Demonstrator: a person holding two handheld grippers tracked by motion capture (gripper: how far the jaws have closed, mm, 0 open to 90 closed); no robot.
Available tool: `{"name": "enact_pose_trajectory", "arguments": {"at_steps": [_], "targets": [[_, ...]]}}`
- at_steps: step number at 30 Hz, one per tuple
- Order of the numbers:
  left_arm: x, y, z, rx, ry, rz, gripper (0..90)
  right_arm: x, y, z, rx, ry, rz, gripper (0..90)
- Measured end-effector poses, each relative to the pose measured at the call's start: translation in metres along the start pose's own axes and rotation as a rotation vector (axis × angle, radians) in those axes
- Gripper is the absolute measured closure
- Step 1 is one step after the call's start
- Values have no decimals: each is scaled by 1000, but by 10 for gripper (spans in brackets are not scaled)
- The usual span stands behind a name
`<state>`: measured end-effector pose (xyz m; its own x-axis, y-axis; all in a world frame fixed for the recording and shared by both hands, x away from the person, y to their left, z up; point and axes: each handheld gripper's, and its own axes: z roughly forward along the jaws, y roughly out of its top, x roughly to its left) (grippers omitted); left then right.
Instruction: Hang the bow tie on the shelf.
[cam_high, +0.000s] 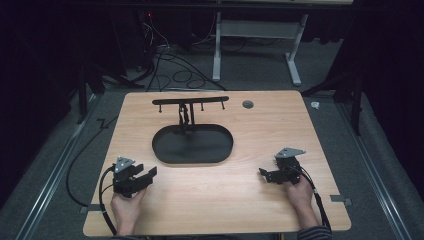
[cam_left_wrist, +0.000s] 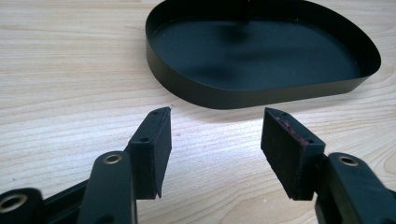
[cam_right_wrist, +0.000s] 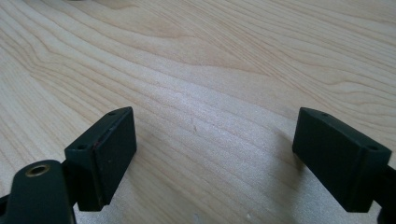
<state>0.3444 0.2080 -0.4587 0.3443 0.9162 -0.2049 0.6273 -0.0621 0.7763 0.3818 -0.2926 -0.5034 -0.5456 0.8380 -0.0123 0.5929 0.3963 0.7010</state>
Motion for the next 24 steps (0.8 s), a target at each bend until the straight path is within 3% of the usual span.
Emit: {"name": "enact_pose_trajectory", "arguments": {"at_steps": [24], "targets": [[-2, -9, 16, 45, 19, 1, 433, 0, 0, 0, 2, 0, -2, 143]]}}
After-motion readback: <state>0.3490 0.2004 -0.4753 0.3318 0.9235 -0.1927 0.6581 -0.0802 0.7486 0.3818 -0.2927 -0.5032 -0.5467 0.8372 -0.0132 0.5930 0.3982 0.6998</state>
